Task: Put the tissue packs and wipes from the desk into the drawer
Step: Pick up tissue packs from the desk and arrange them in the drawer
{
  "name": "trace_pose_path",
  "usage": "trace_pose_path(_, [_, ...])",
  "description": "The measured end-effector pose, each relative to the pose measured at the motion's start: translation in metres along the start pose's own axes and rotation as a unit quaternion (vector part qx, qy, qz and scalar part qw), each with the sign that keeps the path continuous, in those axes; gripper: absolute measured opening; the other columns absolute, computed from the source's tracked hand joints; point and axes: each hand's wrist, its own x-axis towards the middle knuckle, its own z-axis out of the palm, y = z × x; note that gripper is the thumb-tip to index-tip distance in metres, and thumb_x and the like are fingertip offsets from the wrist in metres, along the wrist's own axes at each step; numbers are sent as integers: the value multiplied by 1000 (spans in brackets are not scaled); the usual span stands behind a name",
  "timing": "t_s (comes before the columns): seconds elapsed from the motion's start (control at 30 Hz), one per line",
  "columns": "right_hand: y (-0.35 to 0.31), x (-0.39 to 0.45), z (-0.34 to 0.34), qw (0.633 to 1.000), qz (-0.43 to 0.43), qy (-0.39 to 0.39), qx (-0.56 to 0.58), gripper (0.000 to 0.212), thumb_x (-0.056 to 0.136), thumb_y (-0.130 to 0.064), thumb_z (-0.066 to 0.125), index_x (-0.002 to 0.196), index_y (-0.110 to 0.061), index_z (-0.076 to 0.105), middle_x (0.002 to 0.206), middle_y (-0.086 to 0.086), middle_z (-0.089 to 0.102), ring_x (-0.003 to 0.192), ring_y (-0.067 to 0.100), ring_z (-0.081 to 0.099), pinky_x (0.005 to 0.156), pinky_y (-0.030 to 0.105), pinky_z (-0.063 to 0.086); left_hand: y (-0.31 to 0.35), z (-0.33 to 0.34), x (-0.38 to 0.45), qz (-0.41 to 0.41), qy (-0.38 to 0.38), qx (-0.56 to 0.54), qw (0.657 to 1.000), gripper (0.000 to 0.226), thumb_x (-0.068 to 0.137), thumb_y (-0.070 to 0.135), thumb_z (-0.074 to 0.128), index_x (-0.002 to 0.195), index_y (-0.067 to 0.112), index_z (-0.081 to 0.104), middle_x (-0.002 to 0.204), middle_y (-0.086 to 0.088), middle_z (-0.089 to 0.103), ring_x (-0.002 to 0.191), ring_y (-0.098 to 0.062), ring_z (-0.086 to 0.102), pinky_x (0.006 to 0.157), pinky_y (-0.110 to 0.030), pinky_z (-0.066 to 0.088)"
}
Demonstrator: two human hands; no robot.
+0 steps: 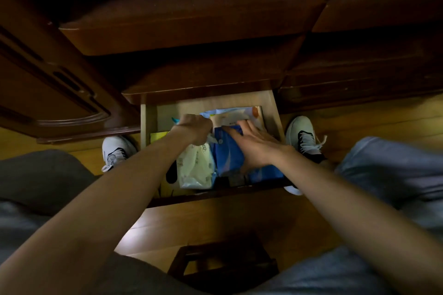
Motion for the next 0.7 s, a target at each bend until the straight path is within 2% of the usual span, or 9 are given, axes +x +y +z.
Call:
trace_pose_path(0.07, [-2, 4, 4, 1000, 2, 5, -6, 143, 47, -76, 81, 155, -40, -5, 145, 3, 14, 141, 34, 17, 110, 55, 36, 3, 3, -2, -9, 8, -15, 1000, 4, 88, 19, 56, 90, 21, 54, 97, -4, 65, 78, -24, 57, 63, -33, 40])
trace_pose_path(0.13, [-1, 5, 5, 1000, 3, 9, 5, 143, 45, -79, 78, 154, -40, -5, 146, 5, 16, 141, 35, 18, 109, 57, 39, 2, 5, -2, -26, 11, -46, 999, 6, 87, 20, 54, 91, 21, 50, 99, -5, 64, 83, -25, 59, 66, -34, 40])
trace_pose_path(0.27, [-2, 2, 8, 998, 2, 20, 64, 142, 35, -86, 66, 152, -42, -2, 146, 4, 19, 141, 33, 19, 107, 58, 41, -7, 6, -1, -45, -3, -99, 994, 23, 87, 22, 57, 109, 21, 62, 98, -1, 64, 85, -23, 60, 65, -33, 41])
trace_pose_path(0.37, [3, -1, 7, 994, 12, 20, 110, 141, 38, -85, 72, 151, -46, -2, 149, -2, 17, 142, 33, 24, 108, 52, 40, -18, 1, -4, -52, 1, -140, 989, 27, 89, 29, 60, 115, 22, 64, 94, 1, 63, 86, -22, 61, 66, -33, 43])
trace_pose_path(0.47, [15, -5, -3, 990, 24, 36, 134, 139, 46, -77, 78, 153, -46, -4, 154, -5, 14, 144, 33, 25, 111, 54, 37, -32, -8, -11, -48, 17, -189, 981, 34, 91, 38, 64, 118, 19, 65, 103, 0, 69, 88, -20, 63, 65, -30, 47])
trace_pose_path(0.53, [26, -10, -12, 985, 32, 61, 161, 140, 50, -76, 82, 156, -42, -3, 158, -4, 14, 148, 32, 21, 116, 53, 32, -44, -19, -18, -47, 26, -243, 969, 35, 89, 33, 68, 121, 18, 66, 107, -1, 70, 92, -20, 66, 63, -26, 46])
trace_pose_path(0.6, [33, -15, -19, 978, 46, 77, 189, 141, 51, -72, 85, 158, -40, -2, 159, -3, 13, 150, 29, 17, 118, 51, 28, -61, -30, -27, -57, 28, -305, 950, 29, 88, 27, 71, 114, 16, 68, 99, -3, 71, 87, -21, 67, 62, -25, 46])
trace_pose_path(0.7, [26, -17, -19, 980, 47, 65, 180, 140, 52, -69, 87, 157, -42, -2, 159, -1, 13, 150, 30, 17, 118, 53, 28, -86, -35, -45, -80, 39, -338, 937, 20, 82, 25, 74, 99, 15, 69, 86, -5, 71, 76, -21, 67, 61, -32, 51])
